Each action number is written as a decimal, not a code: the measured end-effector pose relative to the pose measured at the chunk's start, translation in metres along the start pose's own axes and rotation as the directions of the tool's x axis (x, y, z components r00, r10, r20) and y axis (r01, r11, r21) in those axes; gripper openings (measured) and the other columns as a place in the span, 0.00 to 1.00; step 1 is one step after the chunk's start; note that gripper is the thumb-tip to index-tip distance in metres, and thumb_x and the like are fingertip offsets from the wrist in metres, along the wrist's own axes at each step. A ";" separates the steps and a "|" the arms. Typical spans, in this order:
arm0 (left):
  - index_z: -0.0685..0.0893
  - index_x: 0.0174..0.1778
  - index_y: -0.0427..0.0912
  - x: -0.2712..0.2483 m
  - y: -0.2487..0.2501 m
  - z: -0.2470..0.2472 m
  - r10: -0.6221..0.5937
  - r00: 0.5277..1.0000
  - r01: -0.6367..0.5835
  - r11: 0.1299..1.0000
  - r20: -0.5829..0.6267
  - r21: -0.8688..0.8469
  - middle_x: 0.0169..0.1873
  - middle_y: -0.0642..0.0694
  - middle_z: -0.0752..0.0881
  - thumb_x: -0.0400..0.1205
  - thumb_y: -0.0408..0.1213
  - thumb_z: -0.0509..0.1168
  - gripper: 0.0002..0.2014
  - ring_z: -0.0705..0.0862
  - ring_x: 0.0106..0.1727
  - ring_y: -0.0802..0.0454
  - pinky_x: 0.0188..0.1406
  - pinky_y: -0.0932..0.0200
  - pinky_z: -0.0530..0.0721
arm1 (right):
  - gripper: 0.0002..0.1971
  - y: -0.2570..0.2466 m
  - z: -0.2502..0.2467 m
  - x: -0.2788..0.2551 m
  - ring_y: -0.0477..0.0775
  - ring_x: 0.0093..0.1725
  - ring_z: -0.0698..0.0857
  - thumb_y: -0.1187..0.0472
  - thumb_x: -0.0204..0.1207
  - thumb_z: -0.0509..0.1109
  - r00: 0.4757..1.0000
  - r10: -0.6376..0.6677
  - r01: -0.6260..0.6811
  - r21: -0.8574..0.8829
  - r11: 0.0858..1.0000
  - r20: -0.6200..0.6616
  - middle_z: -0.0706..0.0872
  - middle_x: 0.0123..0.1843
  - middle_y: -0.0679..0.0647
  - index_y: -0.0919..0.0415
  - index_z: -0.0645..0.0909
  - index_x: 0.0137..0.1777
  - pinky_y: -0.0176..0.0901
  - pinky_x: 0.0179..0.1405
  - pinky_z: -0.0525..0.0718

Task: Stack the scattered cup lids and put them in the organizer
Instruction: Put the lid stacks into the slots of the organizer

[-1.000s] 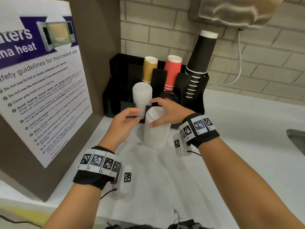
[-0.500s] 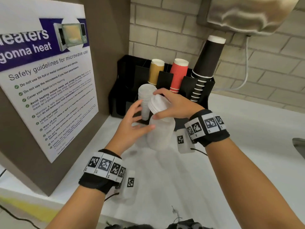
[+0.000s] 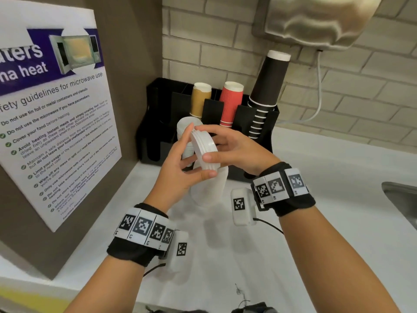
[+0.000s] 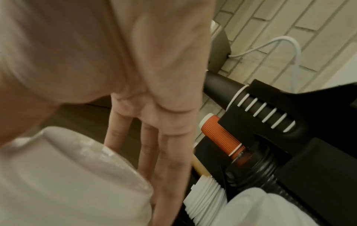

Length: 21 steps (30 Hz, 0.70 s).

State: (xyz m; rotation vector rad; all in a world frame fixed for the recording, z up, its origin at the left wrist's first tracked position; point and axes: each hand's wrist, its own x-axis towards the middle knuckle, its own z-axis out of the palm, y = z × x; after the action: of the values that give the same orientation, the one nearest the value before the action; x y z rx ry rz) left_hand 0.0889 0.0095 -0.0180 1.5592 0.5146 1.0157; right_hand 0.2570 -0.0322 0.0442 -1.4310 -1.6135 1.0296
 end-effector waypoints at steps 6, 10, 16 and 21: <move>0.56 0.80 0.69 0.001 0.000 0.003 0.000 0.999 0.000 1.000 0.039 0.000 0.82 0.53 0.64 0.62 0.43 0.78 0.53 0.71 0.78 0.48 0.70 0.46 0.80 | 0.33 0.000 0.004 -0.001 0.53 0.61 0.86 0.62 0.67 0.82 0.993 -0.057 0.051 -0.063 0.997 -0.100 0.83 0.64 0.57 0.51 0.75 0.72 0.57 0.59 0.87; 0.59 0.75 0.73 0.004 -0.004 -0.003 0.020 1.000 -0.020 1.000 -0.006 -0.004 0.81 0.55 0.65 0.66 0.44 0.77 0.46 0.69 0.80 0.54 0.73 0.47 0.78 | 0.30 0.000 -0.014 0.001 0.49 0.61 0.84 0.62 0.66 0.82 0.963 -0.173 0.159 -0.084 0.984 -0.207 0.83 0.64 0.52 0.51 0.77 0.69 0.43 0.56 0.86; 0.70 0.68 0.72 0.003 -0.013 -0.025 0.051 0.987 -0.036 0.995 -0.153 0.098 0.73 0.59 0.73 0.74 0.44 0.73 0.31 0.76 0.69 0.65 0.56 0.74 0.78 | 0.34 0.034 -0.096 0.013 0.54 0.64 0.80 0.59 0.67 0.82 0.844 -0.095 -0.051 -0.256 0.965 -0.528 0.79 0.66 0.51 0.44 0.70 0.71 0.36 0.51 0.83; 0.75 0.68 0.60 0.002 -0.014 -0.031 0.063 0.984 -0.032 0.983 -0.169 0.179 0.72 0.55 0.75 0.79 0.36 0.71 0.24 0.78 0.68 0.58 0.49 0.83 0.77 | 0.42 0.077 -0.120 0.022 0.61 0.67 0.77 0.58 0.64 0.83 0.889 0.140 -0.361 -0.478 0.801 -0.436 0.76 0.68 0.57 0.47 0.63 0.75 0.57 0.67 0.77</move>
State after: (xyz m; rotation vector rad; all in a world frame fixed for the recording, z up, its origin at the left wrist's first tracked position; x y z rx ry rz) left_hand 0.0674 0.0322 -0.0315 1.6525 0.7063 1.1759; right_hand 0.3951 0.0051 0.0238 -2.1360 -1.5032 0.3674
